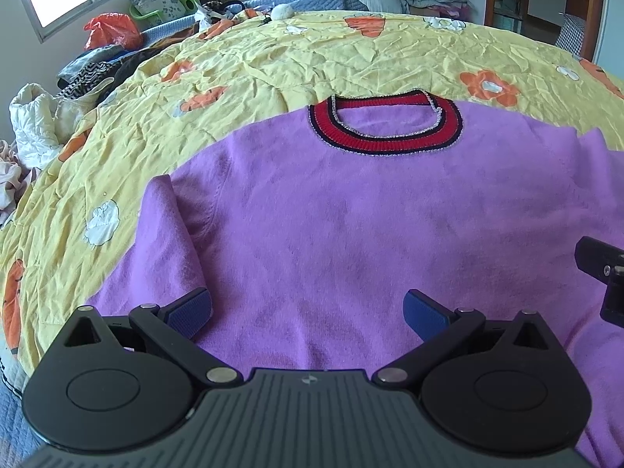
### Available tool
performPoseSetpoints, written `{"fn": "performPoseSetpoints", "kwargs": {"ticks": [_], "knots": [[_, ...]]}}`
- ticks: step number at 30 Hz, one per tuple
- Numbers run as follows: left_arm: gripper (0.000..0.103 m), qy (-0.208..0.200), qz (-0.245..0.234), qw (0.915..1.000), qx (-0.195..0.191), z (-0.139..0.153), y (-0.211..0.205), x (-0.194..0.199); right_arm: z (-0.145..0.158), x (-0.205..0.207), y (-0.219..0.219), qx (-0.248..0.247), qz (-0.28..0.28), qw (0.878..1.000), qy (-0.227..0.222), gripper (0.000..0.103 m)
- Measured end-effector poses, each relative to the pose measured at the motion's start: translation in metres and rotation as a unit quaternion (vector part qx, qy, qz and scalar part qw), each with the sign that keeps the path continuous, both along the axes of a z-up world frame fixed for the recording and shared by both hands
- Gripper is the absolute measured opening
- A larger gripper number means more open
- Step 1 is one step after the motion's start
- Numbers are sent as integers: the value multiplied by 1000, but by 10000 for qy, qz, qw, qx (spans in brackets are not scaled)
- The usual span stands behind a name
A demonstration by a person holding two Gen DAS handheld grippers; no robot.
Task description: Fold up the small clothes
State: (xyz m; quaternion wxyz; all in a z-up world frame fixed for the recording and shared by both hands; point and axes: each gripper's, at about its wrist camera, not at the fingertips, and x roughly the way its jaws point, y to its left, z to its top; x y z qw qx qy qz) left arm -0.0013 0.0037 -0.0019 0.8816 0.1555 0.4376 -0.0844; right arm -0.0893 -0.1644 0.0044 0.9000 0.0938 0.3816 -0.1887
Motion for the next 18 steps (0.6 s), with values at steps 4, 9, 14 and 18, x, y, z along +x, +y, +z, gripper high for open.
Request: {"fn": "performPoseSetpoints", "kwargs": {"ticks": [4, 9, 14, 18], "knots": [[103, 5, -24, 10000, 35, -1, -1, 0, 0, 0, 0, 3, -3, 10000, 8, 103], [103, 28, -13, 10000, 52, -3, -4, 1, -4, -3, -5, 21, -23, 10000, 11, 103], [103, 179, 14, 9998, -51, -9, -7, 9, -13, -5, -27, -266, -126, 9996, -37, 103], [103, 316, 37, 9993, -220, -14, -16, 17, -7, -18, -57, -775, -295, 9953, -507, 103]]}}
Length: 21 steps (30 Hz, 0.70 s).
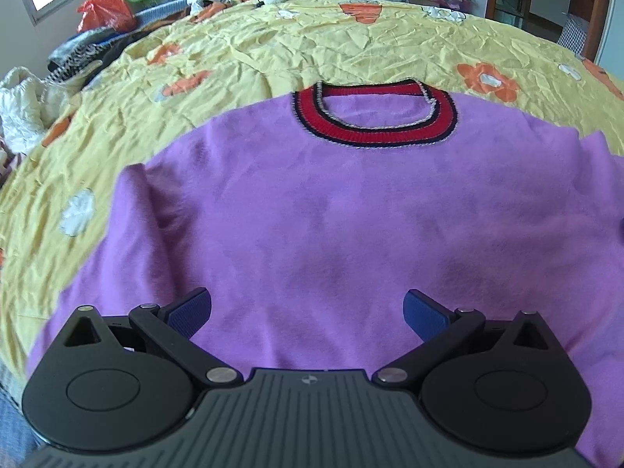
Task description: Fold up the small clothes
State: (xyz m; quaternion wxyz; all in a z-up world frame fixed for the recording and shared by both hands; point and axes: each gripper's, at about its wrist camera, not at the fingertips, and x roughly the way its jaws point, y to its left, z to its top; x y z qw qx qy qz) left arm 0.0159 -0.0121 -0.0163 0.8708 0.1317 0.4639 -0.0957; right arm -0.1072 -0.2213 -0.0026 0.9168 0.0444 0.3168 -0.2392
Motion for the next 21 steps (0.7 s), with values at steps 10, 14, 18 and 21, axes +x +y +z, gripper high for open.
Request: {"fn": "performPoseSetpoints", "kwargs": {"ticks": [10, 14, 18, 21], "knots": [[103, 470, -548, 9862, -1490, -14, -56, 22, -11, -16, -123, -577, -134, 9976, -369, 103], [103, 759, -875, 9728, -2005, -22, -92, 30, -24, -18, -213, -138, -434, 9989, -114, 103], [103, -294, -1184, 9836, -1329, -16, -132, 14, -34, -23, -291, -120, -1134, 9932, 246, 103], [103, -717, -1305, 9837, -1009, -18, -155, 9, -38, -29, -345, 407, -1691, 9847, 100, 103]]}}
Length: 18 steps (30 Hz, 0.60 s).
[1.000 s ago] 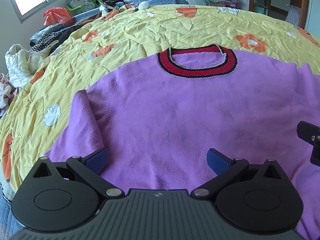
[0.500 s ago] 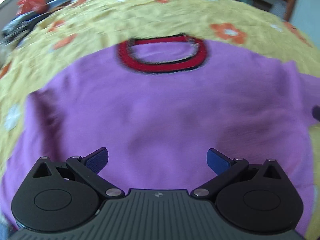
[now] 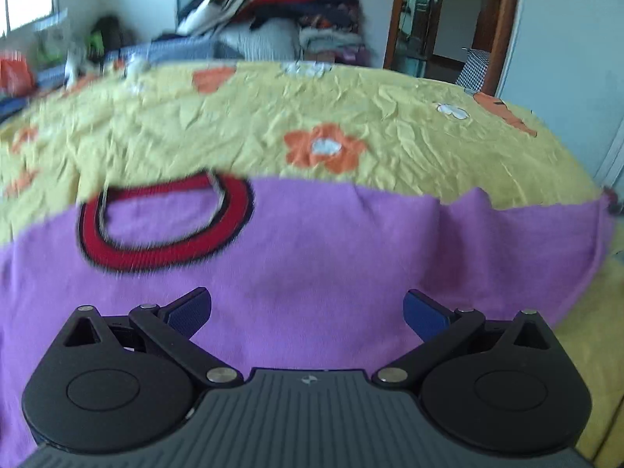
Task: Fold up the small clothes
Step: 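Grasp the striped cuff of a sweater sleeve with the right tool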
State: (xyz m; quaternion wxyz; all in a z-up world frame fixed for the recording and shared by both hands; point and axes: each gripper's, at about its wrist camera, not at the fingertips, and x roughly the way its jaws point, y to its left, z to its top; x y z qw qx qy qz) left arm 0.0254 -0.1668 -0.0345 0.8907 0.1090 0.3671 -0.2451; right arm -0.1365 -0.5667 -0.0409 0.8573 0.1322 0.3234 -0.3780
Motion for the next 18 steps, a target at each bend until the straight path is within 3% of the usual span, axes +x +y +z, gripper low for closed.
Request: {"fn": "performPoseSetpoints", "kwargs": {"ticks": [3, 8, 12, 13, 15, 18], "knots": [[103, -35, -122, 9998, 148, -5, -12, 2, -9, 7, -30, 158, -314, 9994, 19, 103], [103, 103, -70, 9978, 658, -26, -18, 11, -20, 17, -48, 440, -372, 9983, -43, 103], [103, 343, 58, 9984, 452, -30, -3, 17, -22, 29, -57, 575, -293, 9979, -103, 102], [103, 444, 90, 9983, 374, -30, -1, 20, -23, 29, -57, 565, -283, 9979, -133, 93], [103, 513, 187, 9982, 250, -31, 3, 23, -27, 35, -60, 634, -302, 9975, -104, 44], [103, 385, 195, 9987, 258, -31, 3, 18, -25, 34, -61, 661, -194, 9975, -150, 40]]}}
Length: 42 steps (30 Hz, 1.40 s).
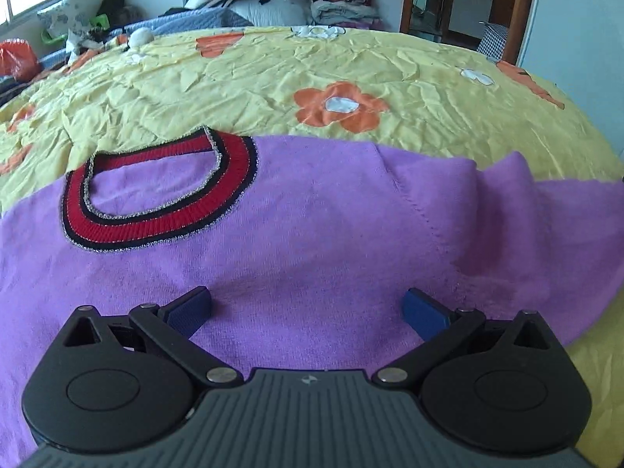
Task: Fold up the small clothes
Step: 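Grasp the striped cuff of a sweater sleeve with the right tool, then lift the held cuff with the right tool toward the left tool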
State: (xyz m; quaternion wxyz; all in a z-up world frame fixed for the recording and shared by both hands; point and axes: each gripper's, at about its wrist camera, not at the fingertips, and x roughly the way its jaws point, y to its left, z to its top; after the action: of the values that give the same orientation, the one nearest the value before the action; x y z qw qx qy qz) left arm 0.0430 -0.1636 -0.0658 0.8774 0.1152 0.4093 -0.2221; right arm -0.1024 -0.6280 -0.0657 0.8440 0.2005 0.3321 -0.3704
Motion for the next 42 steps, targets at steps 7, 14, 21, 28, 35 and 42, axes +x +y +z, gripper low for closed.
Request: {"fn": "performPoseSetpoints", "kwargs": {"ticks": [7, 14, 21, 28, 35, 42], "knots": [[103, -370, 11, 9990, -239, -5, 5, -12, 10, -18, 10, -105, 140, 9992, -352, 7], [103, -461, 69, 9987, -221, 19, 24, -8, 64, -43, 40, -514, 398, 9925, -1037, 7], [103, -874, 431, 9952, -109, 53, 97, -13, 144, -30, 131, -595, 1451, 9669, -2013, 7], [103, -820, 977, 9917, 153, 51, 179, -7, 122, 33, 239, 192, 2440, 9468, -2089, 7], [103, -936, 1361, 9855, 383, 52, 240, -9, 46, 112, 351, 708, 3089, 9404, -1232, 7], [103, -738, 1419, 9871, 55, 60, 266, -3, 23, 161, 465, 414, 3821, 9212, -609, 25]]}}
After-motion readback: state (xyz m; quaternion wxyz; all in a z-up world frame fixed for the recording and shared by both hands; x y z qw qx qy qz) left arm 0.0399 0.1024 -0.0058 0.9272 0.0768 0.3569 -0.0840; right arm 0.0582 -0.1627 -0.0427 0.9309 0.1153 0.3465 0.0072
